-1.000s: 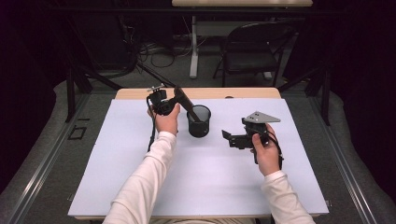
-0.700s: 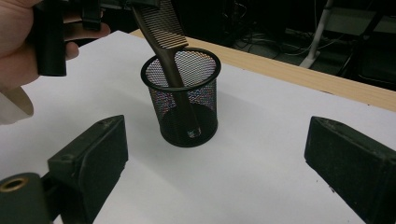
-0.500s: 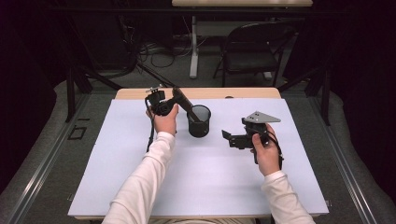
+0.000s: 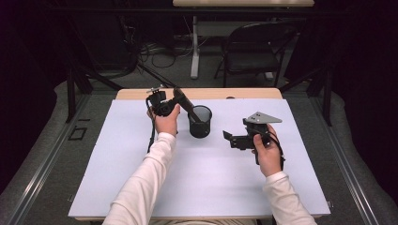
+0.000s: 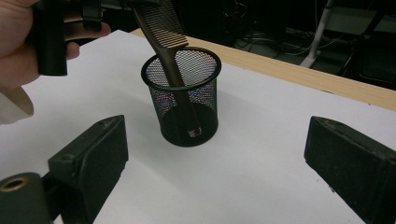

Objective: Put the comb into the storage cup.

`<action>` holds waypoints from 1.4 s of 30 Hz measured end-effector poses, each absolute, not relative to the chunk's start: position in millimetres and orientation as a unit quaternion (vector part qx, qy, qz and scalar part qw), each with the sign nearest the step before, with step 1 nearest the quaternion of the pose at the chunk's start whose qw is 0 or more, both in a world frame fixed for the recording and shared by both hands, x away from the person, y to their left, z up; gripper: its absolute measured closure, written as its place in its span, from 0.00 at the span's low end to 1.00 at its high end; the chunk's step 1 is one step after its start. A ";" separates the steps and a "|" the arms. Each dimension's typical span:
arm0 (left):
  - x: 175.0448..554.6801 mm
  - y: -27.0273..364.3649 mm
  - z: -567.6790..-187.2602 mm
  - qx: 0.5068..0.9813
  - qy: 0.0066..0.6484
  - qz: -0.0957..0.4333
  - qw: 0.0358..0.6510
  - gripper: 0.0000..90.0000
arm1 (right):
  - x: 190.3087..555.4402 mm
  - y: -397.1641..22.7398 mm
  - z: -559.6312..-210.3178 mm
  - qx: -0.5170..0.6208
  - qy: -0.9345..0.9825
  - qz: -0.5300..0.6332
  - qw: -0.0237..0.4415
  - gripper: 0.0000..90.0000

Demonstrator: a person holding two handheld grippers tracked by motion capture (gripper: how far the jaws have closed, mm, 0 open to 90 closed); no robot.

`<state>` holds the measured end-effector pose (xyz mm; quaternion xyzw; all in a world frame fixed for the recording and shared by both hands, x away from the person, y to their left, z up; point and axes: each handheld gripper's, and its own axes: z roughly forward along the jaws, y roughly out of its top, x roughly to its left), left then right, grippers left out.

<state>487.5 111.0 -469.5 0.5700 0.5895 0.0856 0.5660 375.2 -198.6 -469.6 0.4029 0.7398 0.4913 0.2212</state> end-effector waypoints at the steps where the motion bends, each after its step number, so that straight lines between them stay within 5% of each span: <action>1: 487.5 111.4 -469.4 0.571 0.589 0.086 0.566 0.81 | 375.2 -198.5 -469.6 0.403 0.740 0.491 0.221 0.07; 42: 485.4 127.8 -457.0 0.551 0.589 0.135 0.576 0.29 | 376.1 -198.1 -470.7 0.402 0.742 0.488 0.224 0.07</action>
